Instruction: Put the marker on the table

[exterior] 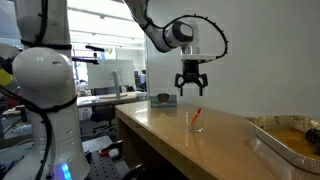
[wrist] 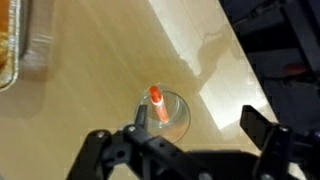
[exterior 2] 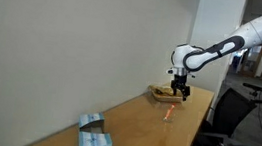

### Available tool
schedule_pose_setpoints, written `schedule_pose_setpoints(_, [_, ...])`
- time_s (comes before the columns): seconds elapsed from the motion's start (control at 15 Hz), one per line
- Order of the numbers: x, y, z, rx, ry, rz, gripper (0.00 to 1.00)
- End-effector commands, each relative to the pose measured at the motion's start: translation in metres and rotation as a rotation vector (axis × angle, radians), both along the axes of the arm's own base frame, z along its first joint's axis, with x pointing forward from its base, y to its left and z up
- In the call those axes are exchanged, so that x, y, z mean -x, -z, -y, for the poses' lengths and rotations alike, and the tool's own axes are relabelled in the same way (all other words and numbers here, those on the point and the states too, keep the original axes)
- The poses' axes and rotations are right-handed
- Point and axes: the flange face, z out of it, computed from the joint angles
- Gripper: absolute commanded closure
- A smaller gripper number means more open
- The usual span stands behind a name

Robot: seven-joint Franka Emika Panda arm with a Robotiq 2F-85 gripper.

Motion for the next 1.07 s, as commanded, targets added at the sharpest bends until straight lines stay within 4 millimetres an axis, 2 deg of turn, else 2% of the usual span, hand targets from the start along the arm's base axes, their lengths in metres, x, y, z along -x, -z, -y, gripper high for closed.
schedule_pose_setpoints(0.0, [-0.002,0.01,0.001,-0.013,-0.064,0.008,0.01])
schedule_pose_setpoints(0.27, [-0.008,0.032,-0.004,0.026,-0.075,-0.016,0.08])
schedule_pose_setpoints(0.33, [-0.01,0.037,-0.004,0.035,-0.071,-0.023,0.15])
schedule_pose_setpoints(0.4, [-0.012,0.042,-0.005,0.038,-0.075,-0.029,0.35])
schedule_pose_setpoints(0.53, [-0.017,0.052,-0.005,0.047,-0.082,-0.042,0.48])
schedule_pose_setpoints(0.6, [-0.019,0.056,-0.006,0.048,-0.086,-0.046,0.51])
schedule_pose_setpoints(0.67, [-0.022,0.059,-0.006,0.047,-0.089,-0.05,0.48])
schedule_pose_setpoints(0.73, [-0.025,0.06,-0.007,0.048,-0.092,-0.051,0.49])
schedule_pose_setpoints(0.87, [-0.03,0.06,-0.013,0.052,-0.109,-0.049,0.43])
schedule_pose_setpoints(1.0, [-0.033,0.062,-0.017,0.057,-0.12,-0.049,0.44])
